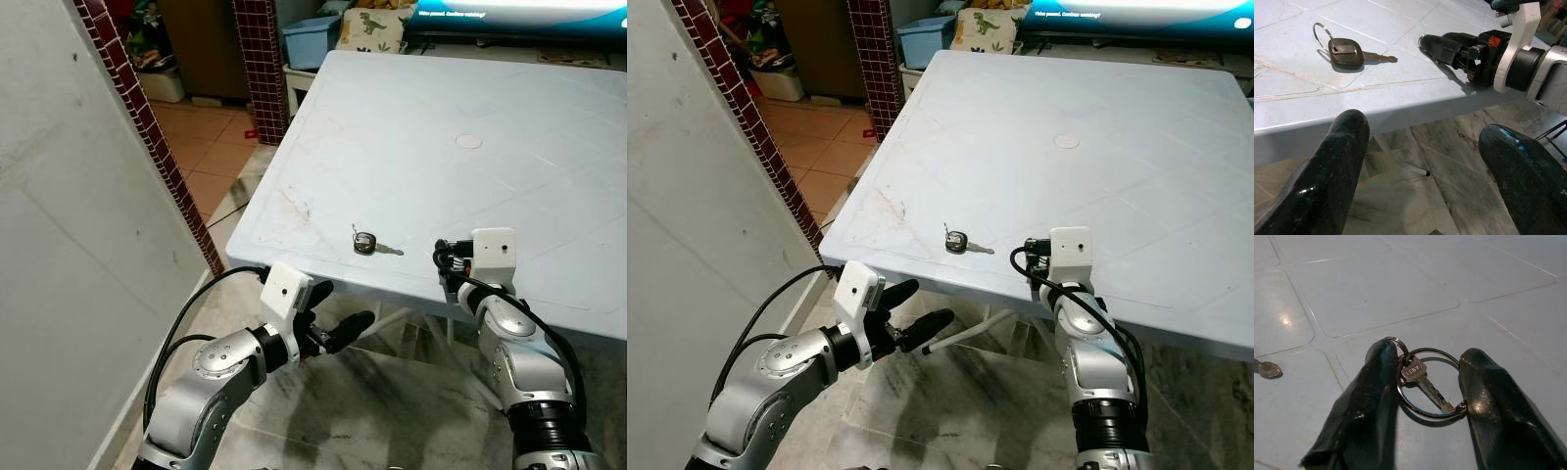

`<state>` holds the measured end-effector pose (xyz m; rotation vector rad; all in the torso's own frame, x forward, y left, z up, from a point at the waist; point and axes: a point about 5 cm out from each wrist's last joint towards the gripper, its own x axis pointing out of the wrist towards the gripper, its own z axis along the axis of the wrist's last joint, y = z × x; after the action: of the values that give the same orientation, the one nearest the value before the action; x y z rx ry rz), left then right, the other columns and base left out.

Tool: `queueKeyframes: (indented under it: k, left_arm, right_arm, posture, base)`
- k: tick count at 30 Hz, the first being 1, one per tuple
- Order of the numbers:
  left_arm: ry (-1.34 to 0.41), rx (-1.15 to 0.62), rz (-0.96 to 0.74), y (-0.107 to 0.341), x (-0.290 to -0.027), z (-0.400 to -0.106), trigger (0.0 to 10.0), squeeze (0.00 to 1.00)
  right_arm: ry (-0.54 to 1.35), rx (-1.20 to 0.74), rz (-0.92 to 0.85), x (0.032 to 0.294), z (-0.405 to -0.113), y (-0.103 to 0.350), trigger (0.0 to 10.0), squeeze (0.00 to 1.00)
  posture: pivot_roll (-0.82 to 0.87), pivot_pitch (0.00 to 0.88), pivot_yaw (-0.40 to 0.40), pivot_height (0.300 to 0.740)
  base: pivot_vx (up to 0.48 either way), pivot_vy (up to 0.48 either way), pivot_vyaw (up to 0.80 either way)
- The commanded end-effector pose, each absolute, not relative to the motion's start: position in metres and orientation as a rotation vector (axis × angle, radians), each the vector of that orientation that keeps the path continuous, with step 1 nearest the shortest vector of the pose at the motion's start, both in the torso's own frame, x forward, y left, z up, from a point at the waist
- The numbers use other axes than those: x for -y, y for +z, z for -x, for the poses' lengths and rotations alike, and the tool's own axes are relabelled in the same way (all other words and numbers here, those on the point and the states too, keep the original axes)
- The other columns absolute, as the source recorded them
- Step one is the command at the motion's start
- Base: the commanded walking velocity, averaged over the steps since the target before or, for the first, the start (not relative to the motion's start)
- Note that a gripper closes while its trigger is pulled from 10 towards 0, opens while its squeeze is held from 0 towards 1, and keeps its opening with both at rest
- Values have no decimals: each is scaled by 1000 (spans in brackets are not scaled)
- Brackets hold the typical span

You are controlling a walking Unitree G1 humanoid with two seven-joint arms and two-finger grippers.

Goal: Hang keys on a hook

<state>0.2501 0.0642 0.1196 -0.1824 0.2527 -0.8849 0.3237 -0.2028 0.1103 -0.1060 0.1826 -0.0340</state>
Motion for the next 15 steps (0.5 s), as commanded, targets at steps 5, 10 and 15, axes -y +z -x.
queueKeyframes:
  k: [5,10,15]
  left_arm:
    - [-892,-252,164,121,-64,-248,10000,0]
    - [-893,-252,160,120,-63,-249,10000,0]
    - [-893,-251,160,121,-63,-248,10000,0]
  right_arm:
    - [-20,-204,103,201,-321,103,0,0]
    - [-22,-197,107,201,-322,103,0,0]
    - [-30,-194,109,201,-322,104,0,0]
  posture:
    - [-50,126,78,740]
    - [-53,126,78,740]
    - [-53,126,77,740]
  base:
    - [0,0,0]
    - [0,0,0]
    - [0,0,0]
